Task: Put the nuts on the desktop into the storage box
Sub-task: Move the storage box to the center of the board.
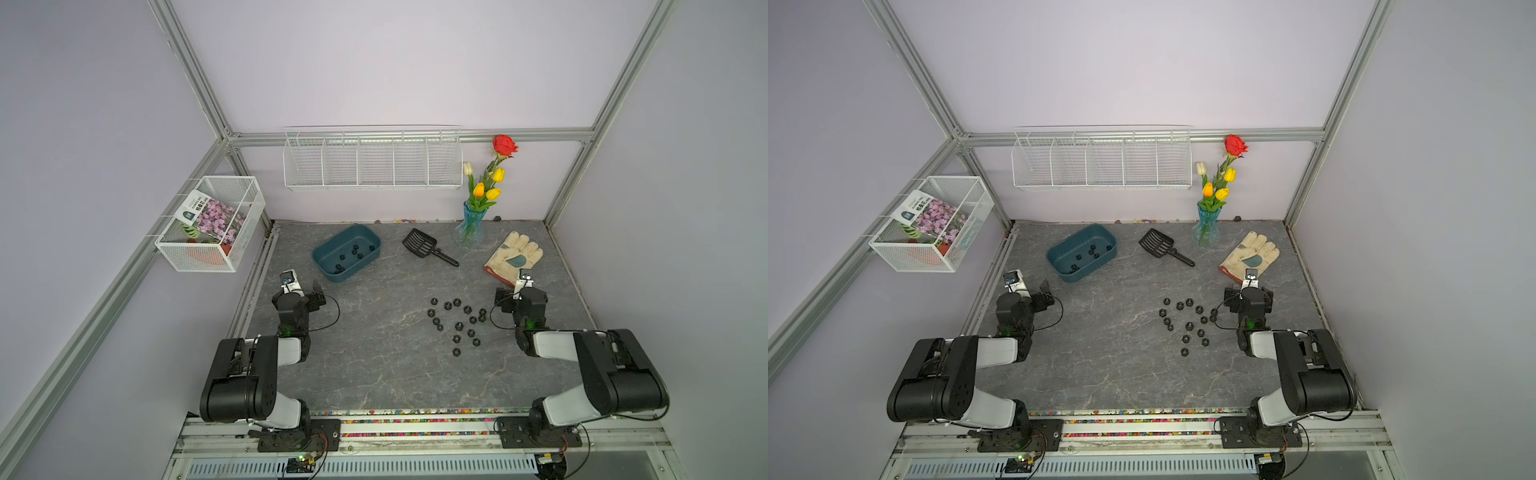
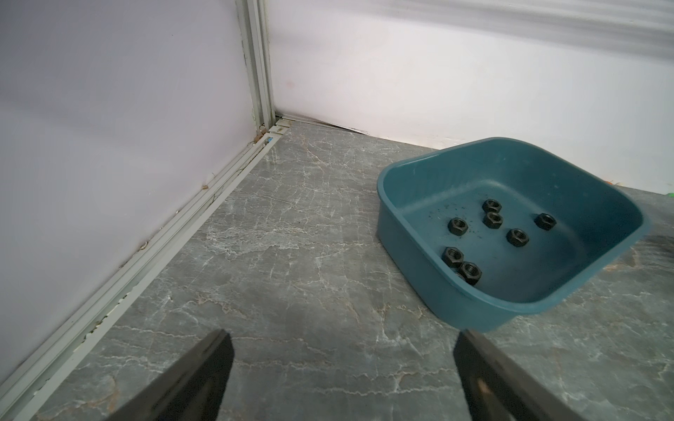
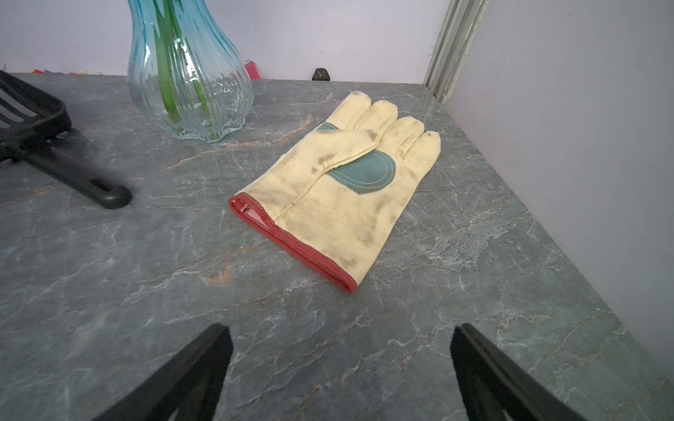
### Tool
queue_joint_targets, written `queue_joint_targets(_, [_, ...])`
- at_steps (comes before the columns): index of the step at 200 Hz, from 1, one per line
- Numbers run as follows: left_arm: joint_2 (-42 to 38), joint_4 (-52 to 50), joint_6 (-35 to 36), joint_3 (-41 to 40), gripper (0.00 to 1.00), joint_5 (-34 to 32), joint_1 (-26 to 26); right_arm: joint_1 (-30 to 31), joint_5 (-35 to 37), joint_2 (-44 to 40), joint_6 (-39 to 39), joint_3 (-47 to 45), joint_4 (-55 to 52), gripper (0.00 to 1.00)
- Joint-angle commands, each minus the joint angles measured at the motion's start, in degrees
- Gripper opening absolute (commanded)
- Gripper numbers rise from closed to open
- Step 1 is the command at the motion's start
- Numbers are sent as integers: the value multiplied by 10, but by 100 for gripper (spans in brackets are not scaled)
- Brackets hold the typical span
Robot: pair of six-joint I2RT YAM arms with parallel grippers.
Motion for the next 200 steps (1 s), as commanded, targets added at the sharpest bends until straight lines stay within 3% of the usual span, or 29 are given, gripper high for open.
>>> queue_joint_targets(1, [6, 9, 8, 13, 100, -8, 4, 3, 10, 7, 2, 9, 14, 99])
queue_joint_targets(102, [7, 8, 9, 13, 100, -8, 4, 3, 10, 7, 3, 10, 12, 99])
queue_joint_targets(128, [4, 10, 9, 13, 100, -10, 4, 3, 10, 1, -6, 10, 35, 89])
queue_joint_targets(147, [-18, -19, 18, 28, 100, -29, 2, 5, -6, -67, -11, 46, -102, 87])
queue_joint_targets(153, [-37, -62, 16, 50, 100, -70, -8, 9, -19, -91, -11, 65, -157, 86])
queue_joint_targets(164, [-76, -227, -4, 123, 100, -116, -22, 23, -18, -124, 5, 101, -251, 85])
queue_joint_targets(200, [-73, -572, -118, 361, 100, -117, -40, 142, 15, -128, 12, 271, -567, 84])
